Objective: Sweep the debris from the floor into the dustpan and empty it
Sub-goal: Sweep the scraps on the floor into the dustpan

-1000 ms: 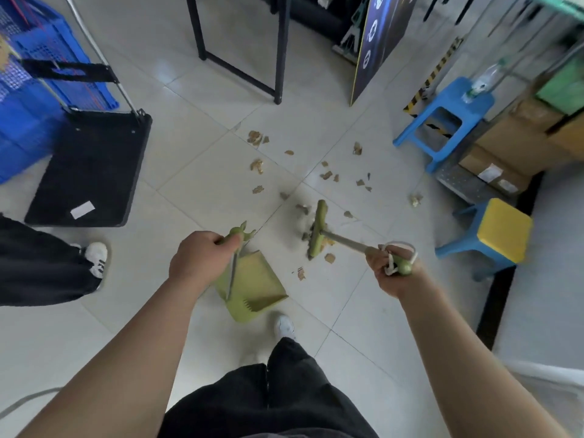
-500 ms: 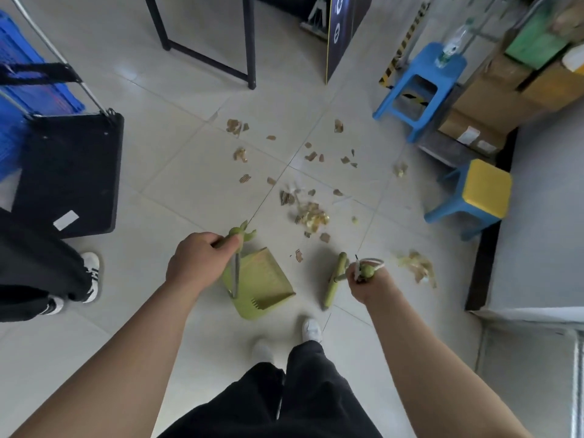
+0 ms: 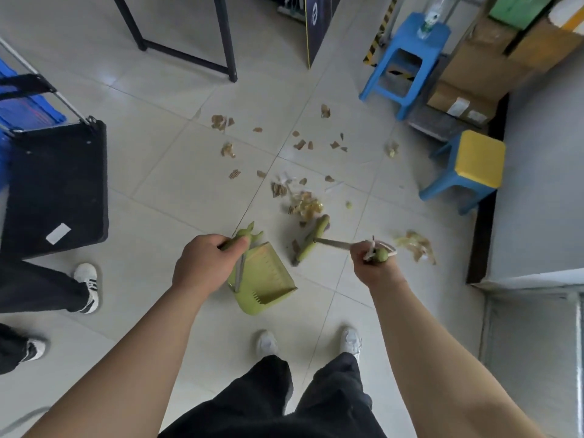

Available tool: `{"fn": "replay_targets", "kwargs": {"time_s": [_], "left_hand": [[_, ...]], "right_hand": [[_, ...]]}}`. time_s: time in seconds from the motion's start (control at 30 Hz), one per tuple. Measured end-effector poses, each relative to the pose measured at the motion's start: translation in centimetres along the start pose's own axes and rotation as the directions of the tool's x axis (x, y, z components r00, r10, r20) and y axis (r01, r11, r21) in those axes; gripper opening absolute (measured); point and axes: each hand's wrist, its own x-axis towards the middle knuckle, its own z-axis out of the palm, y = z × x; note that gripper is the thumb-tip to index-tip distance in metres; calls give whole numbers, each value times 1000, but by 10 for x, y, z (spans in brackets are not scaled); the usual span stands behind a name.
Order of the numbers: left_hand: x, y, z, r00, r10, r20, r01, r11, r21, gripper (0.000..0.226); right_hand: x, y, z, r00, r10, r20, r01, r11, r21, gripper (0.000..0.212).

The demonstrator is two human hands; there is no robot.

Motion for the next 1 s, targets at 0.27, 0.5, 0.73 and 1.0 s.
{"fn": "replay_targets", "kwargs": {"time_s": [0.27, 0.5, 0.73, 1.0], "left_hand": [[2, 71, 56, 989, 113, 92, -122, 987, 102, 65], [8, 138, 126, 972, 185, 146, -201, 974, 106, 59], [9, 194, 179, 966, 193, 173, -207, 976, 67, 53], [7, 247, 223, 966, 176, 188, -193, 978, 74, 56]], "right_hand": [[-45, -105, -87, 994, 100, -40, -99, 995, 13, 19], [-43, -183, -125, 953, -22, -301, -55, 968, -244, 18], [-3, -208, -123, 964, 22, -266, -91, 964, -252, 21], [10, -271, -131, 992, 80, -93, -102, 957, -270, 23]]}}
